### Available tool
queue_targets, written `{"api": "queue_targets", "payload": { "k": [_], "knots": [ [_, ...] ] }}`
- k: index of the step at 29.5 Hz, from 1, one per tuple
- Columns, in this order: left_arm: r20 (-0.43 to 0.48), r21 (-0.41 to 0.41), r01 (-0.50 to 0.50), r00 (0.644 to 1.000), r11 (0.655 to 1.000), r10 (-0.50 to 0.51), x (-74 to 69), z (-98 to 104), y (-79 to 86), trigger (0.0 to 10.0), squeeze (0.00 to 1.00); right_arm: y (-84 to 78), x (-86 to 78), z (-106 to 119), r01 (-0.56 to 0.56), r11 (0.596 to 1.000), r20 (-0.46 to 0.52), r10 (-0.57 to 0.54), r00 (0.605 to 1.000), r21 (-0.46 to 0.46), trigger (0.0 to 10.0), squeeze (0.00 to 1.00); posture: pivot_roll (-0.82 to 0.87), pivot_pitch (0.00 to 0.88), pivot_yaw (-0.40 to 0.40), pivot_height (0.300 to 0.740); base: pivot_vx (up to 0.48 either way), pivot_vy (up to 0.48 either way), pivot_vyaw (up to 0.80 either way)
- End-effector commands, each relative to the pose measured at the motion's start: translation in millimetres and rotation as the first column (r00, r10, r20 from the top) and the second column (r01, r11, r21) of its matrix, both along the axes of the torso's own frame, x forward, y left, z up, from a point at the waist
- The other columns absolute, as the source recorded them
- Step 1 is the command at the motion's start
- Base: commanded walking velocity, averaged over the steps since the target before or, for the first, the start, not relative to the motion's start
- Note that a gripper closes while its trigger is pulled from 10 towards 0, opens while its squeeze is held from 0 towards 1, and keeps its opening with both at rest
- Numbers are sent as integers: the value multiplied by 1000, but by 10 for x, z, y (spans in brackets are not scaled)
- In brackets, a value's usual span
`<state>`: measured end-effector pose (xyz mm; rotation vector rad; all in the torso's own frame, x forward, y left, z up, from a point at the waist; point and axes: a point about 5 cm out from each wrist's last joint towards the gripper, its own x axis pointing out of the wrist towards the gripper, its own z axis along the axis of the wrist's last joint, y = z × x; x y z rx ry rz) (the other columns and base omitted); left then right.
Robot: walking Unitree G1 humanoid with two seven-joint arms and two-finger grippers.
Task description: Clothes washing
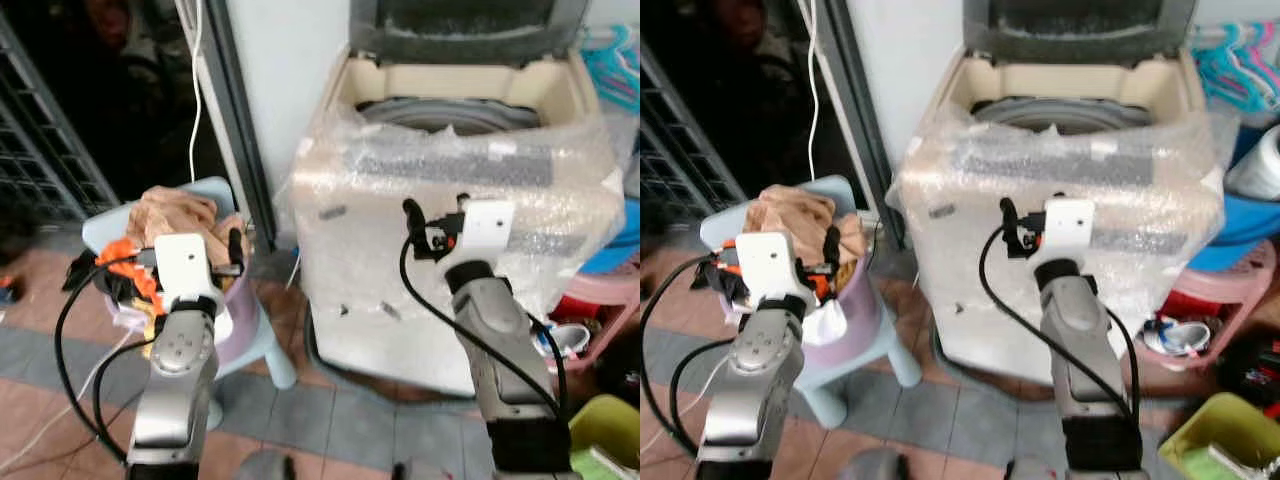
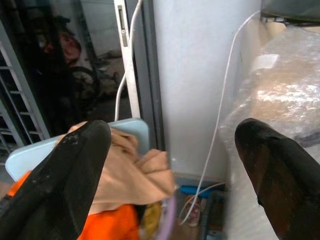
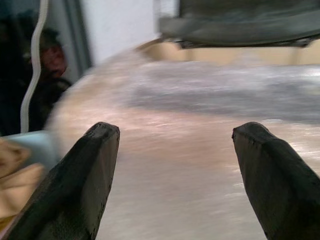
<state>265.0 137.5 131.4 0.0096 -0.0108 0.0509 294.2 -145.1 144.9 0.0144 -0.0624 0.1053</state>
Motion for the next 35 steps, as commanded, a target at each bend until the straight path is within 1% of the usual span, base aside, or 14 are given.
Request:
{"api": "queue_targets", "payload": {
  "k": [1,2,3,5,7,8,10,12,14,18,22,27,29,35],
  "knots": [
    [15,19,-19,1000,1000,19,16,33,68,10000,0,108,21,84,-17,1000,22,17,1000,-23,10000,0,7,31,89,740,0,480,0],
    [19,16,-21,1000,1000,21,24,46,66,10000,0,125,25,85,-23,999,28,24,999,-31,10000,0,7,31,89,740,0,480,0],
    [18,13,-24,1000,1000,24,33,53,66,10000,0,193,14,81,-75,997,19,75,997,33,10000,0,-1,37,98,740,0,480,0],
    [15,13,-25,1000,1000,25,36,48,67,10000,0,224,5,80,-101,993,11,100,995,66,10000,0,-1,37,98,740,0,480,0],
    [-1,4,-15,1000,1000,15,39,14,36,10000,0,260,-24,56,-120,993,25,120,992,-7,10000,0,-13,50,109,740,0,480,0],
    [-1,4,-15,1000,1000,15,39,14,36,10000,0,260,-24,56,-120,993,25,120,992,-7,10000,0,-13,50,109,740,0,480,0],
    [-4,2,1,1000,1000,-1,39,8,0,10000,0,303,-86,8,-189,982,-16,188,982,-18,10000,0,-15,51,109,740,0,480,0],
    [20,14,-14,1000,1000,14,46,39,0,10000,0,336,-123,43,-219,974,15,221,975,-55,10000,0,-19,55,100,740,0,240,0],
    [25,28,-22,999,999,22,47,47,5,10000,0,338,-126,54,-218,974,24,220,975,-63,10000,0,-19,55,100,740,0,0,0],
    [5,-5,-5,1000,1000,5,9,-1,21,10000,0,368,-93,70,-238,969,26,240,970,-59,10000,0,-5,82,71,740,0,0,791],
    [4,10,7,1000,1000,-8,-20,-17,50,10000,0,357,-84,62,-243,968,16,245,969,-66,10000,0,0,89,62,740,0,0,788],
    [-26,28,-54,998,998,55,-103,-98,271,10000,0,336,-131,-59,-233,970,-27,232,972,-70,10000,0,11,100,76,740,0,0,786],
    [-36,22,-68,997,997,69,-114,-117,298,10000,0,342,-140,-76,-233,970,-30,231,972,-73,10000,0,9,99,79,740,0,0,781],
    [-20,-11,-39,999,999,38,-45,-84,211,10000,0,295,-85,-78,-190,978,-29,188,982,-87,10000,0,-1,99,92,740,319,0,0]
  ]
}}
